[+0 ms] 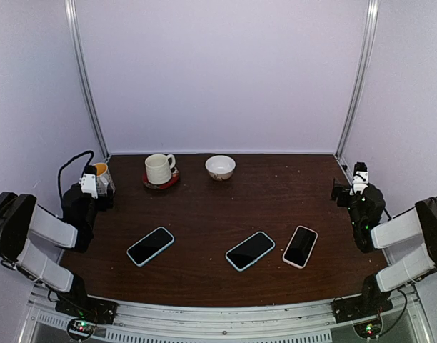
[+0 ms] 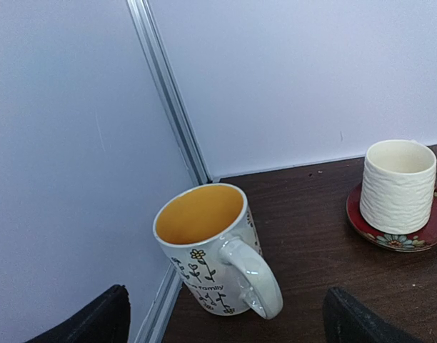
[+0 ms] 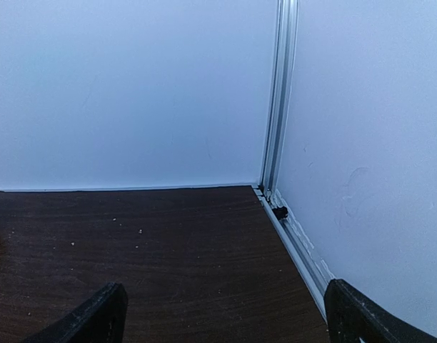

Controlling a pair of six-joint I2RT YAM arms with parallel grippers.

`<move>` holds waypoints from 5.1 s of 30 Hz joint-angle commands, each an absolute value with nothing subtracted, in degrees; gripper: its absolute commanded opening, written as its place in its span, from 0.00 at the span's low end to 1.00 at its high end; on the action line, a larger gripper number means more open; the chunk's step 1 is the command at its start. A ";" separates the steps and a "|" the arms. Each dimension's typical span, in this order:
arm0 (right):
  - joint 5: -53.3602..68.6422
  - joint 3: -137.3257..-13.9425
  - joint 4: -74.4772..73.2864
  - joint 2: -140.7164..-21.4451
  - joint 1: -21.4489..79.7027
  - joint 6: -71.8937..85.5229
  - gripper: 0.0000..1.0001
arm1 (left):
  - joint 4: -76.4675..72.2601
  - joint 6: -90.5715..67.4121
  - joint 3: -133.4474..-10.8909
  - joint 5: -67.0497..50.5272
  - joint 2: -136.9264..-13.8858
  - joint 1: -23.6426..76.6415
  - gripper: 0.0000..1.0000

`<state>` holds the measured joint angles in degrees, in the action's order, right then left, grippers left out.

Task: Take the phone out of the phone case
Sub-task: Pick up the phone with the phone case at the center of the board, then pass from the right arm to the left

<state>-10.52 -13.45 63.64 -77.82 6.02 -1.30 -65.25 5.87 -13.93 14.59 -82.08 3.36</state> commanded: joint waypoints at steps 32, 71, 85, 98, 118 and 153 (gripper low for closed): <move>-14.13 -48.80 -29.03 -62.04 11.24 25.64 1.00 | -66.80 5.20 -14.88 15.10 -82.36 2.89 0.98; -0.18 -53.61 -43.55 -91.59 35.78 60.02 1.00 | -66.80 5.22 -14.85 15.12 -82.41 2.86 0.98; 3.31 -53.37 -38.87 -97.71 35.77 58.05 0.91 | -66.80 5.21 -14.85 15.12 -82.41 2.82 0.98; 1.06 -57.29 -41.28 -95.46 35.77 48.76 0.60 | -66.80 5.22 -14.85 15.16 -82.39 2.89 0.98; 1.08 -49.92 -28.37 -74.75 40.09 28.53 0.57 | -66.79 5.24 -14.90 15.12 -82.44 2.83 0.97; -8.98 -41.94 -11.63 -55.82 50.95 9.59 0.59 | 3.04 -21.26 -38.15 19.62 -49.21 0.63 0.98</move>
<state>-6.68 -39.59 -15.53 -57.10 50.39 12.64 -11.73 -11.42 -33.82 19.14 -53.58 1.06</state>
